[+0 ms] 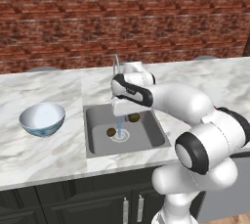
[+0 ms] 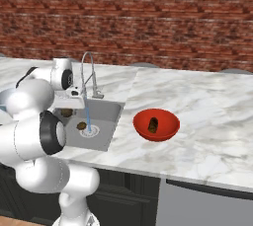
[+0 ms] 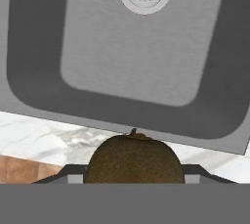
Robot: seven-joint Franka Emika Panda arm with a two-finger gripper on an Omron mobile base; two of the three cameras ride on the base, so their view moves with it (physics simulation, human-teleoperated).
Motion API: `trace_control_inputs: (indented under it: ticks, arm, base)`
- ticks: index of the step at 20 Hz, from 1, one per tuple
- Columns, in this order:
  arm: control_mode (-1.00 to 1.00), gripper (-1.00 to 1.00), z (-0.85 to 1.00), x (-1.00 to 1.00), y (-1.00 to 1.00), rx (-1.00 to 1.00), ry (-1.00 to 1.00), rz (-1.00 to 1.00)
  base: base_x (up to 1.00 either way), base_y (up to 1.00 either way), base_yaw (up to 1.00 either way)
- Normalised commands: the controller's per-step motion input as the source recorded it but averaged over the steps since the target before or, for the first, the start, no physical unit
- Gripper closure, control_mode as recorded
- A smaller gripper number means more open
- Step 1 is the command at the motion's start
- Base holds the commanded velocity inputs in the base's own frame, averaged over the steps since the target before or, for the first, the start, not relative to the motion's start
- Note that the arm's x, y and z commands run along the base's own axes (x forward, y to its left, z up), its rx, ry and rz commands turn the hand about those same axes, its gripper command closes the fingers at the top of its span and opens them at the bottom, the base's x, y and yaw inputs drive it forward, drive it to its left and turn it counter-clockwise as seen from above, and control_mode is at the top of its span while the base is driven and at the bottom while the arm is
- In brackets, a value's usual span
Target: Pick the kiwis from the sink and place them in one bowl. Place the sweet potato in the other bowl. Then turn off the sink faucet.
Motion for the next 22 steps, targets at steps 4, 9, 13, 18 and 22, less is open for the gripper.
trace_control_inputs:
  ticks: [4,9,13,18,22]
  arm:
    - [-1.00,1.00,0.00,0.00,0.41,0.00,0.08,0.06]
    - [-1.00,1.00,0.00,0.00,0.31,0.00,0.02,0.04]
    - [-1.00,1.00,0.00,0.00,0.27,0.00,0.00,0.00]
    - [-1.00,1.00,0.00,0.00,0.25,0.00,-0.06,0.01]
    - [-1.00,1.00,0.00,0.00,0.24,0.00,-0.03,0.01]
  base:
    - [0.00,0.00,0.00]
    - [0.00,0.00,0.00]
    - [0.00,0.00,0.00]
    - [0.00,0.00,0.00]
    - [0.00,0.00,0.00]
